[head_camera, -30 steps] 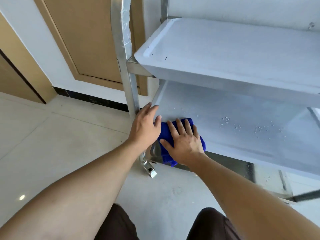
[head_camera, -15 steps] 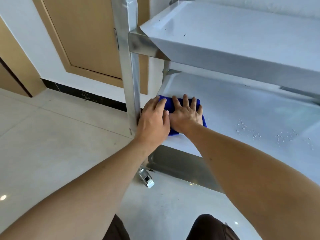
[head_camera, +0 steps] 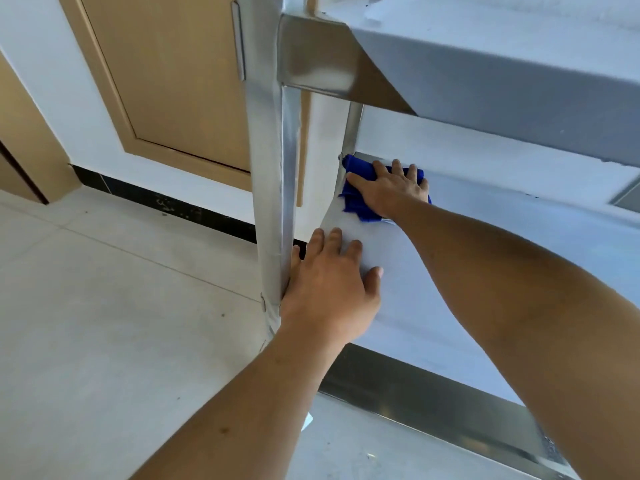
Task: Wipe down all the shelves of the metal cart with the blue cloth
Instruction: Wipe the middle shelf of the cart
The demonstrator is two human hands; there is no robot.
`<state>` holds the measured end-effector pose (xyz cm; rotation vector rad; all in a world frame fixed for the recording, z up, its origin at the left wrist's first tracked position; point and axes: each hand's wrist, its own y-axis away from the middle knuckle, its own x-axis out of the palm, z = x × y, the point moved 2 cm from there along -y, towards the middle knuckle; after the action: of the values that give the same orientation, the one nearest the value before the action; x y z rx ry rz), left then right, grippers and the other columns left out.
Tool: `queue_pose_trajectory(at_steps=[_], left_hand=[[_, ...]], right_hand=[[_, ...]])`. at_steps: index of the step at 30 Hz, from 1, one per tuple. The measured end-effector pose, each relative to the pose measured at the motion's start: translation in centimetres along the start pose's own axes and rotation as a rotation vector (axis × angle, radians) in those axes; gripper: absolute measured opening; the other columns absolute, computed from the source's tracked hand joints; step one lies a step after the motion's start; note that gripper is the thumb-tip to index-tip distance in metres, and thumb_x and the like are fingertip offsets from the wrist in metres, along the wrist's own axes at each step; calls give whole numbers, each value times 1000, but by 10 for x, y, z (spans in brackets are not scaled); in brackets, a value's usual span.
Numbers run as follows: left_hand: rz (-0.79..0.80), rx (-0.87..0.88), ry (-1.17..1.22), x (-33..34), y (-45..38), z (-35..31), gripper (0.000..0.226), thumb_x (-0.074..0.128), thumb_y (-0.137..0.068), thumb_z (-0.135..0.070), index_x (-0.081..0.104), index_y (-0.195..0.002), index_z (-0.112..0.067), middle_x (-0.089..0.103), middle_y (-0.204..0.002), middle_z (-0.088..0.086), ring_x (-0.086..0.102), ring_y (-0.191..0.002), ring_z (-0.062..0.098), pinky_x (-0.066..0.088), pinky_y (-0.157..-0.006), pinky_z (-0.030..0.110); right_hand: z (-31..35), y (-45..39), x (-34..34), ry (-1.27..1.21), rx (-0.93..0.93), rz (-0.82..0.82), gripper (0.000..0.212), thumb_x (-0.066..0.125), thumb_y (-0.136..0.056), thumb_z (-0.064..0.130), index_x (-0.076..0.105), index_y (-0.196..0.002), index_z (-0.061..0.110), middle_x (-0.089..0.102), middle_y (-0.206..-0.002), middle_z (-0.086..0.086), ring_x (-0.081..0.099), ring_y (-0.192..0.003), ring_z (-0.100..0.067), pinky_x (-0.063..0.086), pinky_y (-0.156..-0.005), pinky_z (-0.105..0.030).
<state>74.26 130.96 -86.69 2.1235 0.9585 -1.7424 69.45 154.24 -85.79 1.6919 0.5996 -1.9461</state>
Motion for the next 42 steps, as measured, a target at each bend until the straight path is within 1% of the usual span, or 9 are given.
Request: queue_pose_trajectory(at_steps=[6,12,18,24,28,32,37,40,42], left_hand=[[-11,-12,-24,1,-1,1,59,26,-93,-61,40,-141,-28,35,-155,3,24,-145,26,20,-118,50],[8,-8,-23,1,-4,1,60,27,-92,-61,41,-141,-28,35,-155,2,24,-145,24,26,-115,52],[-1,-9,-25,-1,-2,1,60,27,-92,-61,43,-140,-28,39,-153,2,27,-143,25,32,-112,52],[-26,2,-11,-4,2,0,56,33,-92,-57,49,-136,-27,44,-149,3,31,-141,23,34,-108,47],[-31,5,3,-5,3,-1,54,35,-92,-55,53,-132,-23,46,-146,5,34,-137,24,36,-105,47],[-35,3,0,-8,3,-3,48,36,-90,-49,58,-120,-19,53,-134,6,40,-128,25,43,-95,46],[14,-22,5,-11,3,-7,50,33,-91,-47,55,-126,-19,47,-141,5,34,-133,25,40,-96,46],[15,-19,6,-10,2,-8,49,34,-90,-47,54,-124,-18,49,-136,6,36,-129,26,40,-89,45],[17,-23,-1,-10,1,-6,49,34,-90,-47,54,-123,-17,50,-131,7,38,-126,27,40,-87,46]], right_hand=[[2,-38,-3,-28,24,-22,93,18,-78,88,33,-152,33,30,-162,-7,12,-151,-37,14,-117,-60],[-6,-29,0,-12,-35,-49,84,16,-86,80,34,-152,32,31,-161,-5,17,-149,-37,16,-118,-57],[-21,24,0,-3,-68,-34,82,15,-88,79,31,-154,34,28,-163,-3,18,-149,-36,16,-119,-55],[-44,105,-4,-35,-6,-20,82,15,-87,80,24,-156,38,17,-168,-1,9,-153,-33,10,-121,-54],[-57,153,-9,-40,42,3,81,16,-88,80,20,-158,39,14,-169,1,4,-154,-30,6,-123,-53],[-59,194,-11,-54,128,0,79,21,-87,79,22,-157,41,13,-169,2,2,-154,-28,3,-122,-51],[-57,238,-14,-68,182,13,80,22,-87,79,21,-157,41,11,-170,2,1,-154,-27,1,-123,-51],[-57,254,-13,-65,198,-14,81,22,-85,81,23,-156,41,14,-169,2,3,-154,-28,3,-122,-51],[-55,259,-12,-59,214,-28,82,22,-84,81,26,-155,40,16,-168,2,6,-153,-28,4,-122,-51]])
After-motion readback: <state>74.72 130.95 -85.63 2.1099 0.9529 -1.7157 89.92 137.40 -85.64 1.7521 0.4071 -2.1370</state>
